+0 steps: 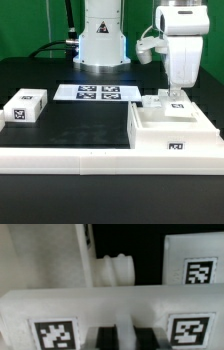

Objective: Assemble cabinet

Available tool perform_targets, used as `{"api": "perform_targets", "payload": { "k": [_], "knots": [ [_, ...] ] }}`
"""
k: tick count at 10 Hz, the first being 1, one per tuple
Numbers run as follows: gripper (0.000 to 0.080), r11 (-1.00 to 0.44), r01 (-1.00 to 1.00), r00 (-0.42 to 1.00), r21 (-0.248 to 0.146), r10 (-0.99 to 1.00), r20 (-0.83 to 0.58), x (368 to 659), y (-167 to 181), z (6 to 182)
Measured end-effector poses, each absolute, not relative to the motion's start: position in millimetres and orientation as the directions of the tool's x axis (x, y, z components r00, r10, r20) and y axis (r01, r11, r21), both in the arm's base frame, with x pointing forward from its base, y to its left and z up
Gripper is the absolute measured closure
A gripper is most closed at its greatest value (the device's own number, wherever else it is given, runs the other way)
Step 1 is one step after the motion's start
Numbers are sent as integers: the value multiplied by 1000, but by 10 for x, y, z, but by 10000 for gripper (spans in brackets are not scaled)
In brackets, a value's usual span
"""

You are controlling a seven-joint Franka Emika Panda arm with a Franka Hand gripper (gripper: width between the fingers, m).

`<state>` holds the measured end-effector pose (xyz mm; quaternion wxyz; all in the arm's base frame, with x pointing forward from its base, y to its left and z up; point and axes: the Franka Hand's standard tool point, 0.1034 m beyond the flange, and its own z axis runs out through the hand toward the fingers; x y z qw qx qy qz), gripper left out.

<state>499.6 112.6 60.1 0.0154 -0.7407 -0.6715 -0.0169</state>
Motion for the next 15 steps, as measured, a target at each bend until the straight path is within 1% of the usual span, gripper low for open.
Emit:
{"api": "perform_targets", "payload": {
  "k": [3, 4, 5, 6, 8, 10, 15],
  "knots": [
    [729, -98, 995, 98, -2, 994, 45, 5010, 1124, 602],
    [729, -105, 994, 105, -5, 993, 45, 5128, 1114, 605],
    [729, -117, 993, 117, -7, 992, 46, 5313, 1093, 609],
    [729, -118, 993, 119, -6, 992, 46, 5332, 1088, 604],
    [729, -121, 993, 120, 14, 991, 57, 5563, 1063, 600],
    [729, -125, 992, 123, 18, 991, 59, 5717, 1048, 603],
    [725, -128, 992, 127, 20, 990, 60, 5745, 1035, 601]
  ]
}}
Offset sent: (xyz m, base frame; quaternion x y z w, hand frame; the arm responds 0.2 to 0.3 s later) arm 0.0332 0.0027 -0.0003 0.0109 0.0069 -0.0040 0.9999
